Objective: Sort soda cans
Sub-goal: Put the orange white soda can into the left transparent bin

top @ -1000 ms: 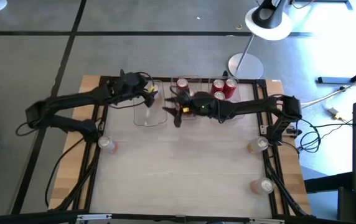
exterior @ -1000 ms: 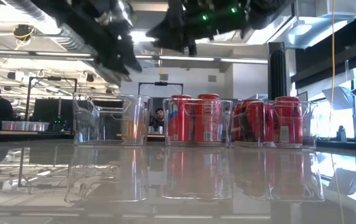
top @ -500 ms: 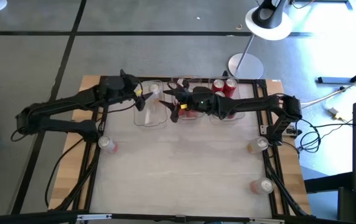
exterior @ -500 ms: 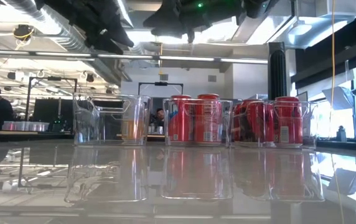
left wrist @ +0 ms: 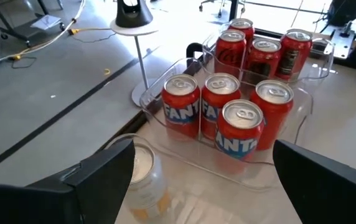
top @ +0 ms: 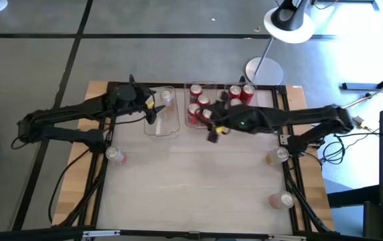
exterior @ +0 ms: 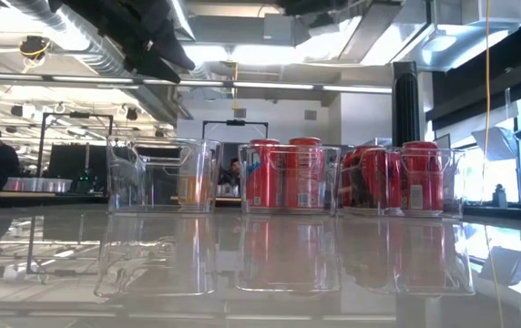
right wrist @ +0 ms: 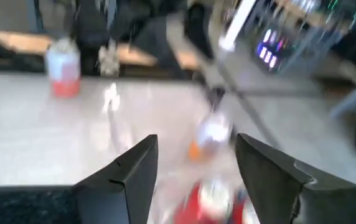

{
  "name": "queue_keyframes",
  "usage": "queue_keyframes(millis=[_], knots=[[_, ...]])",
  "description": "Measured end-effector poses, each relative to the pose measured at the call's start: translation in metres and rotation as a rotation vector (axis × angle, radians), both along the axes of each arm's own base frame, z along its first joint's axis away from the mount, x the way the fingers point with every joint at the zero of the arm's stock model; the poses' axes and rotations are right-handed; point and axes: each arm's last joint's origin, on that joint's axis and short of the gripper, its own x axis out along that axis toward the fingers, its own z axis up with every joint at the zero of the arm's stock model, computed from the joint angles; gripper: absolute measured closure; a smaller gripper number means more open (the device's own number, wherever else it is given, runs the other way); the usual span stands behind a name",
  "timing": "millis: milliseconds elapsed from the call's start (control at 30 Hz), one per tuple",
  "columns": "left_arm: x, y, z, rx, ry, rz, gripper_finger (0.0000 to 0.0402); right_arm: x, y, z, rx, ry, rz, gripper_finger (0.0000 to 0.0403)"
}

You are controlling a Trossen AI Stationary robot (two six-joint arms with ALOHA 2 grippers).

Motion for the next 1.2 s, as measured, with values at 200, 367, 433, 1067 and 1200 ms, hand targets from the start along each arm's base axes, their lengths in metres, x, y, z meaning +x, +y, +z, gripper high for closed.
queue_keyframes(millis=[200,367,433,1067,1200], knots=[[0.001,-0.001,0.0,-0.022,-0.017,0.006,0.0036,-0.047,0.023,-0.016,0.247,0.296,-0.043,0.0145],[0.001,-0.001,0.001,-0.04,-0.037,0.017,0.0036,-0.078,0.047,-0.038,0.423,0.617,-0.103,0.0084],[0.001,-0.001,0.0,-0.042,-0.038,0.018,0.0036,-0.091,0.054,-0.042,0.47,0.743,-0.107,0.0066],[0.001,-0.001,0.001,-0.058,-0.052,0.027,0.0036,-0.147,0.089,-0.05,0.374,1.148,-0.027,0.004],[0.001,-0.001,0.0,-0.052,-0.041,0.023,0.0036,-0.162,0.08,-0.06,0.374,1.182,-0.035,0.004]])
